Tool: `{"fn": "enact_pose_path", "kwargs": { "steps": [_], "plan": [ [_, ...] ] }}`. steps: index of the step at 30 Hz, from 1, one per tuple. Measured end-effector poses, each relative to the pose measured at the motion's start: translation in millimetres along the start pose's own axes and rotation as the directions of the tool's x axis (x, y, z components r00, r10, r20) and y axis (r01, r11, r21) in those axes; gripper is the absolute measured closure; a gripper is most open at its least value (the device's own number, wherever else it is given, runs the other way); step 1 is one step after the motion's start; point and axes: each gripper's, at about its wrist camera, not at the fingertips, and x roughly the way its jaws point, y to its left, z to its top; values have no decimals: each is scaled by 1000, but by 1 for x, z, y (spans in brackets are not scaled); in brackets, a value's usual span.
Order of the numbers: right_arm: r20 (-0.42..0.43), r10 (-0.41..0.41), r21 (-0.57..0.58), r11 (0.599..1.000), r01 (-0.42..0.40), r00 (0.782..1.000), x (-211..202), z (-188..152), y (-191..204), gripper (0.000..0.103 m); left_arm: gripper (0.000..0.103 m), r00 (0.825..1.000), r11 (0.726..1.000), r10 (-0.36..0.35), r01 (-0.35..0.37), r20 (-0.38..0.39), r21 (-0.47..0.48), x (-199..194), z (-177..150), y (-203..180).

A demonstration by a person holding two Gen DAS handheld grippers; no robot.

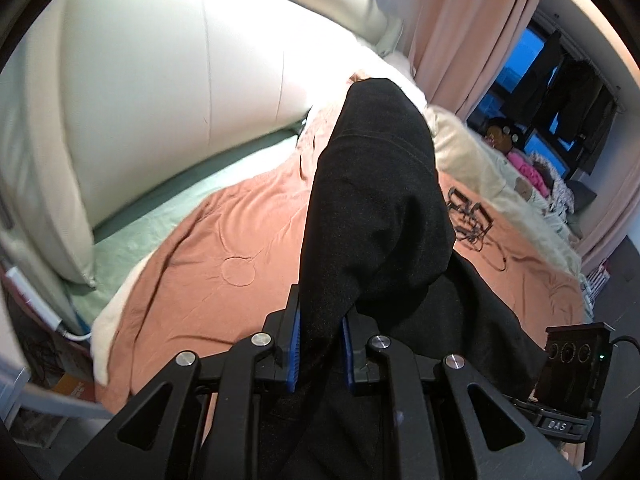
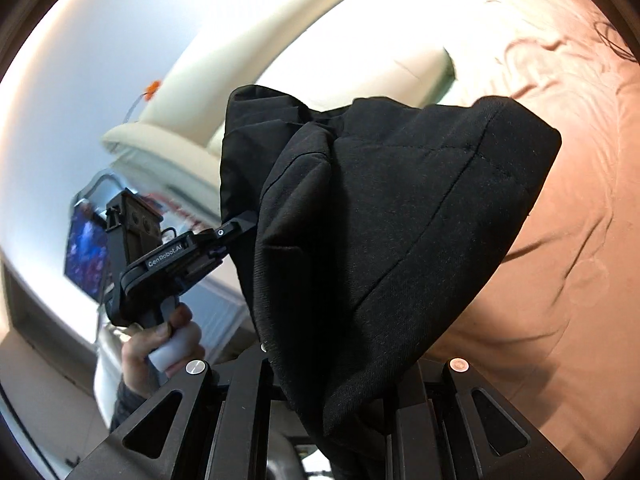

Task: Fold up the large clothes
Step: 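Lift the folded jacket with both tools and carry it toward the bed's headboard side, then lower the folded jacket onto the sheet beside the headboard with both tools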

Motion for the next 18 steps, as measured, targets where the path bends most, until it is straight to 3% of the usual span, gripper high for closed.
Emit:
{"fn": "enact_pose_path", "kwargs": {
  "steps": [5, 9, 11, 12, 14, 16, 18],
  "plan": [
    [11, -33, 10, 999, 33, 999, 1, 8, -31, 88, 86, 999, 1000, 21, -20, -34, 19, 36, 12, -7],
    [27, -103, 79, 992, 100, 994, 1, 8, -65, 88, 71, 985, 985, 163, -159, -49, 73, 62, 10, -22],
    [22, -186, 124, 976, 181, 982, 4, 1, -97, 88, 69, 979, 978, 195, -189, -64, 84, 65, 0, -21],
    [11, -224, 148, 964, 220, 975, 5, -2, -110, 86, 62, 979, 980, 190, -184, -78, 81, 64, -5, -18],
    [-42, -284, 203, 936, 287, 958, 11, -15, -142, 82, 46, 980, 983, 180, -176, -85, 54, 57, -23, -6],
    [-80, -265, 245, 929, 276, 961, 10, -25, -158, 67, 29, 981, 984, 180, -179, -78, 26, 45, -39, 4],
    [-96, -260, 261, 925, 276, 961, 6, -33, -158, 53, 26, 980, 984, 179, -180, -83, -5, 35, -56, 16]
  ]
}}
